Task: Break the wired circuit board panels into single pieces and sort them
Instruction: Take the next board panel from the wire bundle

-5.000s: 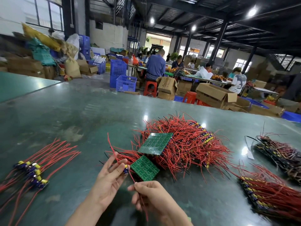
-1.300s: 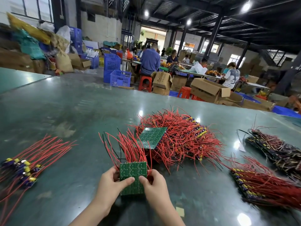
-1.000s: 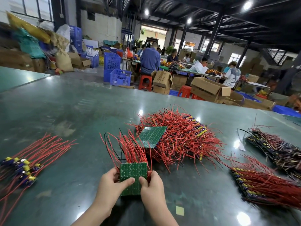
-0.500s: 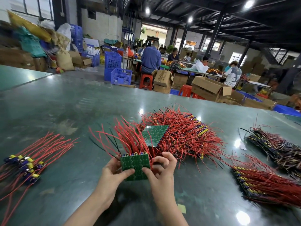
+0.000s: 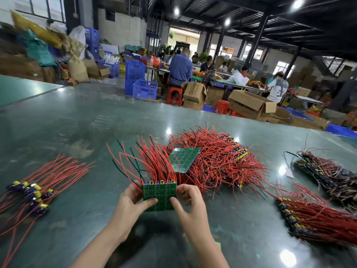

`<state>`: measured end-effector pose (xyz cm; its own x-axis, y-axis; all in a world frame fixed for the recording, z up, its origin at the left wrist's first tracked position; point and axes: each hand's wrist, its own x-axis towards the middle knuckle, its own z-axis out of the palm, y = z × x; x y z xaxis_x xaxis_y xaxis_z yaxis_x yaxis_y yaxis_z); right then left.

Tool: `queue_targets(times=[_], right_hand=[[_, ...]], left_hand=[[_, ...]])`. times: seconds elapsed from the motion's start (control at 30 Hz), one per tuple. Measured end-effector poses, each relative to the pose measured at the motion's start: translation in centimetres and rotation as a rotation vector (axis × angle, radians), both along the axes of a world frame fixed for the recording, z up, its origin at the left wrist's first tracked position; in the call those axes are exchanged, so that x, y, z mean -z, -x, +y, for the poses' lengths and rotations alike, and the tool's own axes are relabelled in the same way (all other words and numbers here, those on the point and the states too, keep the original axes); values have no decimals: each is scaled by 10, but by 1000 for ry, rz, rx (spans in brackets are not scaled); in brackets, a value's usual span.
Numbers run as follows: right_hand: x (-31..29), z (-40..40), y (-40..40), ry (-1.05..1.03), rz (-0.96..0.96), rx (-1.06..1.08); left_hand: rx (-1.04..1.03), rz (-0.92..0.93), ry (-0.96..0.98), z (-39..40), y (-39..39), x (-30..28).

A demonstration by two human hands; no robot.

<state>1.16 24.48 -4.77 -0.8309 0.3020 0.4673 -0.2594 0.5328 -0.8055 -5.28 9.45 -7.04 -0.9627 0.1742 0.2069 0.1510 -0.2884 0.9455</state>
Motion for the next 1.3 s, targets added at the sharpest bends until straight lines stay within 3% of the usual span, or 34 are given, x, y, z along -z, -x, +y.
queue_targets(times=[0.2,0.47,0.63,0.77,0.97,1.3], right_hand=[[5,3,1,-138,-115,-17],[-5,4,-1,192,-234,-163],[-8,11,-3,72,-326,-224],[-7,9,-4,-29,-342,-182],[-6,11,-4,-9,-446,-173],[0,-10,-7,-51,-378,11]], left_hand=[[-20,52,95,-1,0,3],[108,17,118,2,-5,4],[142,-27,144,1,-4,6],[159,-78,186,-2,-4,7],[136,-115,231,-1,-2,6],[-20,-45,308,-2,-7,8]])
